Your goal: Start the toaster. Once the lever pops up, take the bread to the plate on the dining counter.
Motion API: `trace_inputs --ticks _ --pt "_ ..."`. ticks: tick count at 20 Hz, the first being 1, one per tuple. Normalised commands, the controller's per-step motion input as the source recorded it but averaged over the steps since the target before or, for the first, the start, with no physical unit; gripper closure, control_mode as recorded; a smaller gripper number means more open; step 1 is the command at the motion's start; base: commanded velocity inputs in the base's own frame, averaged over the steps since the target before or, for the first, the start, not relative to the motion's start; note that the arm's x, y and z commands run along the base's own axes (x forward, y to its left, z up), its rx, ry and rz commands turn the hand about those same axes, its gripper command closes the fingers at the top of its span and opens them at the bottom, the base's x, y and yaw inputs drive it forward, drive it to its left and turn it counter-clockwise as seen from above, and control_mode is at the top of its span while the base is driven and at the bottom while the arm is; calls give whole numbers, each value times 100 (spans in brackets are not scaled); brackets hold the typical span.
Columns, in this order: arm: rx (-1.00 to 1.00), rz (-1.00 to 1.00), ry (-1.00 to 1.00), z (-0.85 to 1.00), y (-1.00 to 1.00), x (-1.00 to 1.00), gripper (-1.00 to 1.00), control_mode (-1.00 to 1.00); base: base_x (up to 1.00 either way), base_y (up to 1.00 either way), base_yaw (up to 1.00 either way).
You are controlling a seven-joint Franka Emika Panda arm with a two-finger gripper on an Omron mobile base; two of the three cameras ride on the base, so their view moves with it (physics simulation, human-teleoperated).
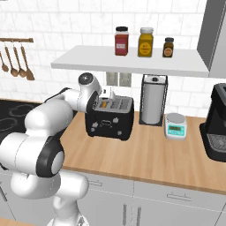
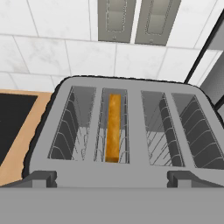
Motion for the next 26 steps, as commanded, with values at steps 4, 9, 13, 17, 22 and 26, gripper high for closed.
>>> trace_inputs --ticks 4,9,13,17,22,26 --pt "0 0 0 0 0 0 -100 -100 0 0 0" --pt "0 0 0 0 0 0 -100 -100 0 0 0" --pt "0 0 0 0 0 0 -100 -100 0 0 0" --pt "0 0 -2 0 0 -3 -100 -100 0 0 0" --pt "0 0 -6 0 0 -1 -100 -100 0 0 0" --pt "7 0 -6 0 0 -6 -100 -100 0 0 0"
